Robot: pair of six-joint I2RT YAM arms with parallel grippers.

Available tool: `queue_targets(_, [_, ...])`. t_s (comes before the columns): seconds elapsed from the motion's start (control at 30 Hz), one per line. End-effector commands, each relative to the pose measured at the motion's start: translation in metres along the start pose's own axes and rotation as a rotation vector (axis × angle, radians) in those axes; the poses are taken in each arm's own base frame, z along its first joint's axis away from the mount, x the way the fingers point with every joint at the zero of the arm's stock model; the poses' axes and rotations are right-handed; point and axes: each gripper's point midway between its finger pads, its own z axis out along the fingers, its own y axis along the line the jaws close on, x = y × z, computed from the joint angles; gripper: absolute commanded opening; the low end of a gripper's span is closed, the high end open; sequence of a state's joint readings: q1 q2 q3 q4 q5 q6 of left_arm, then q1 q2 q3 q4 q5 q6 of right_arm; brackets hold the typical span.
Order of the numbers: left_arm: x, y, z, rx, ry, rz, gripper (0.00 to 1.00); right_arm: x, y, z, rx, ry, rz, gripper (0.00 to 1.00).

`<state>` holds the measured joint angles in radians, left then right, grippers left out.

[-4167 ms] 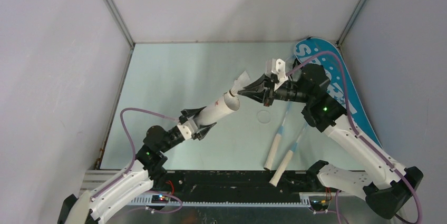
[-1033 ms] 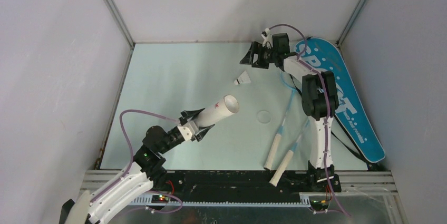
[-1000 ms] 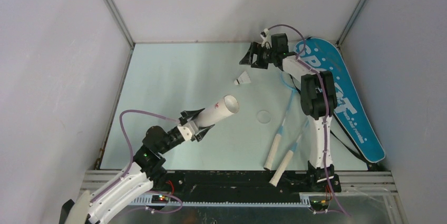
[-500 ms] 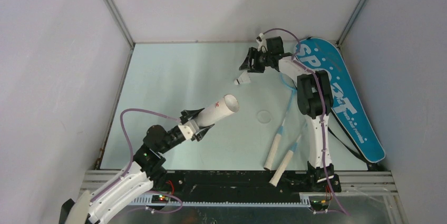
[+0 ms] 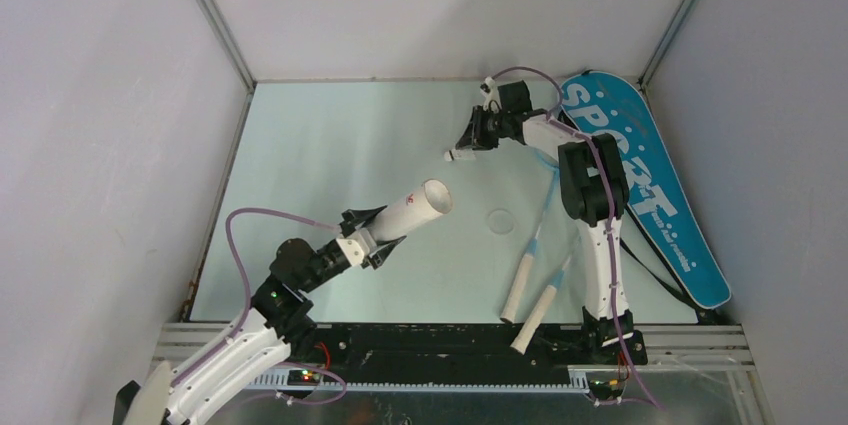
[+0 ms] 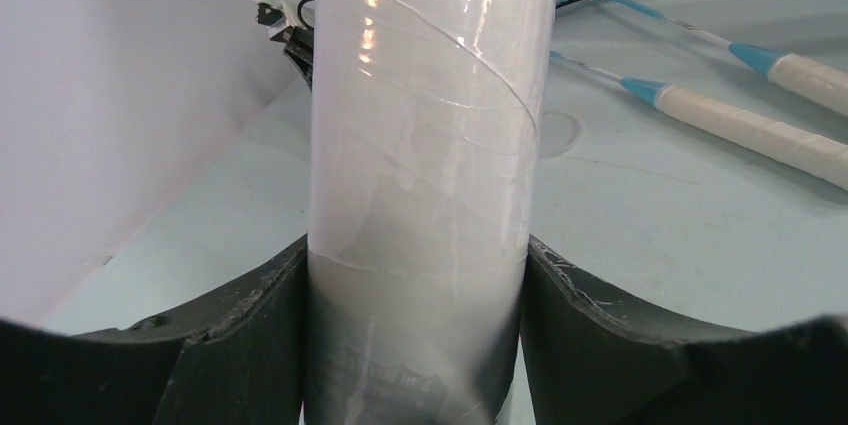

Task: Pack up the badminton gear

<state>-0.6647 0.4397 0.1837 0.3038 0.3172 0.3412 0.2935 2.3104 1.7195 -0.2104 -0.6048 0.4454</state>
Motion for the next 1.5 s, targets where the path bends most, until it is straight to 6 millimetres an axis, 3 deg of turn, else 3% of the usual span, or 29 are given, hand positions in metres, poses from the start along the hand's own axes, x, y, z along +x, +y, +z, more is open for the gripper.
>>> queue_targets(0.0, [-0.026,0.011,0.001,-0.034,-0.067,0.027,0.68,-0.015,0.023,-0.016,-0.030,-0.057,-0.039,0.13])
queue_targets(0.1, [-0.026,0.011,0.000,-0.035,-0.069,0.025,0.68,-0.021,0.040,-0.032,-0.057,-0.086,-0.076,0.00])
queue_targets(0.23, [-0.025,0.011,0.001,-0.035,-0.070,0.024,0.68,-0.029,0.074,-0.067,-0.108,-0.140,-0.173,0.00])
queue_targets(0.27, [-0.025,0.011,0.001,-0.035,-0.069,0.023,0.68,-0.030,0.088,-0.083,-0.124,-0.165,-0.217,0.00])
queue_targets(0.3, [-0.025,0.011,0.001,-0.036,-0.069,0.024,0.68,-0.025,0.093,-0.088,-0.140,-0.171,-0.242,0.00])
queue_targets(0.33, [-0.025,0.011,0.001,-0.036,-0.069,0.022,0.68,-0.030,0.113,-0.110,-0.161,-0.218,-0.319,0.00])
queue_targets(0.37, [-0.026,0.012,0.002,-0.038,-0.071,0.022,0.68,-0.020,0.117,-0.114,-0.171,-0.218,-0.353,0.00])
queue_targets(0.4, [-0.026,0.012,0.002,-0.038,-0.073,0.022,0.68,-0.022,0.140,-0.134,-0.192,-0.261,-0.454,0.00])
queue_targets(0.43, [-0.025,0.011,0.002,-0.036,-0.070,0.022,0.68,-0.012,0.142,-0.139,-0.194,-0.252,-0.485,0.00])
queue_targets(0.47, [-0.025,0.012,0.003,-0.037,-0.070,0.022,0.68,-0.010,0.163,-0.158,-0.215,-0.287,-0.587,0.00])
queue_targets(0.5, [-0.025,0.011,0.003,-0.036,-0.070,0.020,0.68,0.001,0.166,-0.163,-0.217,-0.279,-0.617,0.00])
queue_targets(0.53, [-0.027,0.012,0.003,-0.038,-0.077,0.021,0.68,0.007,0.185,-0.179,-0.237,-0.309,-0.705,0.00])
queue_targets(0.57, [-0.025,0.011,0.004,-0.036,-0.077,0.018,0.68,0.018,0.188,-0.183,-0.243,-0.301,-0.737,0.00])
queue_targets(0.6, [-0.027,0.011,0.004,-0.036,-0.086,0.020,0.68,0.026,0.209,-0.199,-0.268,-0.335,-0.829,0.00])
queue_targets(0.63, [-0.026,0.010,0.005,-0.032,-0.085,0.019,0.68,0.035,0.210,-0.201,-0.269,-0.331,-0.855,0.00])
queue_targets(0.7, [-0.026,0.010,0.006,-0.027,-0.084,0.020,0.68,0.049,0.234,-0.226,-0.284,-0.382,-0.959,0.00])
queue_targets(0.83, [-0.024,0.010,0.007,-0.025,-0.076,0.021,0.68,0.070,0.254,-0.246,-0.270,-0.433,-1.056,0.00])
queue_targets(1.03, [-0.023,0.008,0.008,-0.018,-0.085,0.021,0.68,0.096,0.264,-0.273,-0.287,-0.464,-1.139,0.01])
queue_targets(1.23, [-0.028,0.006,0.009,-0.009,-0.117,0.029,0.69,0.146,0.278,-0.269,-0.467,-0.348,-1.197,0.01])
queue_targets(1.47, [-0.027,0.005,0.012,0.011,-0.101,0.025,0.68,0.158,0.294,-0.263,-0.556,-0.336,-1.220,0.01])
